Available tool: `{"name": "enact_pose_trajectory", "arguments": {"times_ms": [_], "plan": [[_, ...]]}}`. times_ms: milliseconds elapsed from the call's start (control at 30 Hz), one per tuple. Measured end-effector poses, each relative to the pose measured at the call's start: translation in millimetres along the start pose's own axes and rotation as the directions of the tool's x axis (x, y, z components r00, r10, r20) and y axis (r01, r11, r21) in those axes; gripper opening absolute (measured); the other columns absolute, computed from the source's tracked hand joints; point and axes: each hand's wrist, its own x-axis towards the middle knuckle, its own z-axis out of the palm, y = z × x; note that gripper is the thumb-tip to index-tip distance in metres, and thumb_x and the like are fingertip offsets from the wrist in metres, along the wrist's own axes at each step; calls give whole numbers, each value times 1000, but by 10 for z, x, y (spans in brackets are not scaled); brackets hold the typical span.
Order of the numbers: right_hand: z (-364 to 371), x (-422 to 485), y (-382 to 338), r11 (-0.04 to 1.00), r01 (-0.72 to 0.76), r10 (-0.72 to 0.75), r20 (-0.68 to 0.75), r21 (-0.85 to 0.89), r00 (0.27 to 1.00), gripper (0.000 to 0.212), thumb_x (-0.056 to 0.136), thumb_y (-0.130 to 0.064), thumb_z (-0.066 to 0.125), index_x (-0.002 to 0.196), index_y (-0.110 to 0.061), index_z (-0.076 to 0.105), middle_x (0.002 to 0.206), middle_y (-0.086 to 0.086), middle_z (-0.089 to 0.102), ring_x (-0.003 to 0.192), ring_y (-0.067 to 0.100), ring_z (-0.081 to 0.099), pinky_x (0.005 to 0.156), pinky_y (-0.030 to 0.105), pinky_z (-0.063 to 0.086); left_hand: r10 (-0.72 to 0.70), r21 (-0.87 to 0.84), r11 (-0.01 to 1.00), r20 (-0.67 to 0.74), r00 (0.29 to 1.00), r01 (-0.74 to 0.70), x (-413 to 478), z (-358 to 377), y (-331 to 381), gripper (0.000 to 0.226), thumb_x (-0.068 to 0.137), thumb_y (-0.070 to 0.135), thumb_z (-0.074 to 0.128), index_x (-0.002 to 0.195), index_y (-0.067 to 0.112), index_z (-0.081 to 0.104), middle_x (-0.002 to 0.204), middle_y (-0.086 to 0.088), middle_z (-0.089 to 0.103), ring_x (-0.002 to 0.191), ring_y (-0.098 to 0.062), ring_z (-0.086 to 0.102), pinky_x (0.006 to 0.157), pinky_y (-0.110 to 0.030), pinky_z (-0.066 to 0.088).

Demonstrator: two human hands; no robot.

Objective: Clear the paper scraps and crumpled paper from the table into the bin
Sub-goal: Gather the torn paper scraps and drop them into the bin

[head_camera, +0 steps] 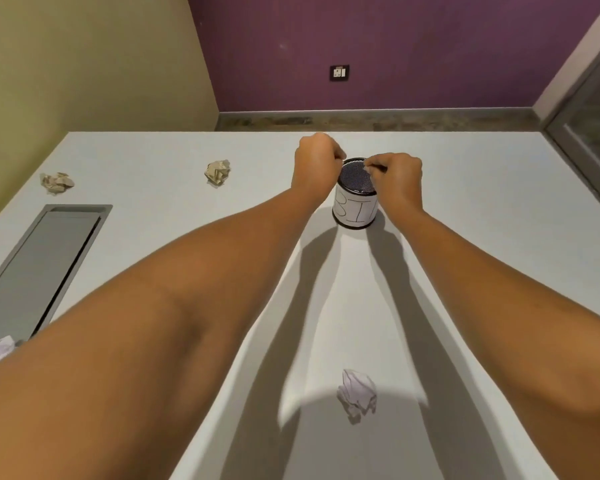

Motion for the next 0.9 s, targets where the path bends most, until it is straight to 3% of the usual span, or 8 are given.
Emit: {"name": "enact_pose_trajectory", "arguments": {"times_ms": [200,367,467,600,700,900], "plan": [[13,97,52,998,38,-35,64,-50,997,31,91,4,46,111,-7,68,112,16,68,105,29,61,90,31,49,-48,-148,987,88,995,61,159,204,134,21,90,6,53,103,0,68,108,-16,69,99,-27,64,91,-34,51],[11,81,78,999,20,-19,24,-36,1000,28,94,-2,46,114,-5,66,119,13,67,112,24,60,99,27,45,-65,-199,977,64,996,77,143,214,95,24,92,7,49,108,0,66,112,-16,68,101,-29,63,92,-37,51],[-9,40,52,1000,-1,1,-21,-1,1000,25,94,-5,49,111,-5,67,116,11,68,109,22,61,97,24,44,-65,-224,972,10,998,66,46,176,40,25,91,4,47,107,0,66,112,-16,68,104,-27,62,96,-36,48],[36,-141,7,999,-7,9,-32,49,999,24,94,-6,50,110,-6,68,114,11,69,106,22,62,95,23,47,-48,-184,982,-47,998,39,-233,142,-67,29,89,4,45,106,6,68,106,-13,71,97,-25,65,90,-32,51],[86,-375,-24,993,-15,18,-21,115,1000,24,92,-5,51,108,-6,69,112,11,69,106,23,63,99,30,49,-56,-104,993,-65,996,49,-539,140,-225,30,90,10,45,109,15,67,106,-10,71,96,-27,64,86,-37,51],[236,-1027,-68,987,-12,-13,149,162,989,26,90,3,48,104,-2,69,106,14,70,98,26,65,85,20,45,-49,71,996,-41,998,52,-1301,-10,-806,31,90,11,44,112,21,64,121,-1,65,108,-21,61,84,-29,44]]}}
